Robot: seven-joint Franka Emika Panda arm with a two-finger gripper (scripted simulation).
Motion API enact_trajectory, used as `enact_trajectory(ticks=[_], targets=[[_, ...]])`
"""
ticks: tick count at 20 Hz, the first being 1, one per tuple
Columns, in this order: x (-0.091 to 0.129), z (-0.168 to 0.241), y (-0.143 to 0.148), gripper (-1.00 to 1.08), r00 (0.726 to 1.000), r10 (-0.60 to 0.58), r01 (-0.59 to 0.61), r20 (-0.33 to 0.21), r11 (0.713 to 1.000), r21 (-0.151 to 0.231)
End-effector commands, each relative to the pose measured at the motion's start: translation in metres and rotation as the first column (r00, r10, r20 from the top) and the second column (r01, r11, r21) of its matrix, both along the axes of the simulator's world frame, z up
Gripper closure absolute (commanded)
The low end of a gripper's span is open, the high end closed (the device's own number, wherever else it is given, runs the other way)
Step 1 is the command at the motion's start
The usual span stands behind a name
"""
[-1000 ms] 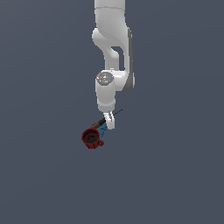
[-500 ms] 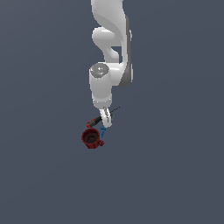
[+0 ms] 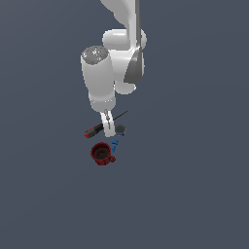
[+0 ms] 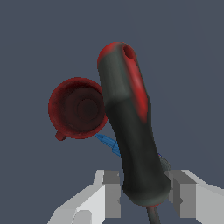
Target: Pick up a designated object from a clutter of objects.
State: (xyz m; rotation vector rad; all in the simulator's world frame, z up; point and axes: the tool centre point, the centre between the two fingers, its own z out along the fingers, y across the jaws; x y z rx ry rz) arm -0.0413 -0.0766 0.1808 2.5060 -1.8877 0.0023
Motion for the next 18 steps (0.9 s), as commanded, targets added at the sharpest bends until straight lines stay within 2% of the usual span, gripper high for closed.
enact_trajectory(ticks=[1, 18], targets=[[0.008, 0.023, -0.008, 1.08, 1.000, 0.000, 0.000, 0.000, 1.000, 0.000], [0.063, 0.168, -0.058, 1.08, 1.000, 0.002, -0.002, 0.001, 1.000, 0.002]])
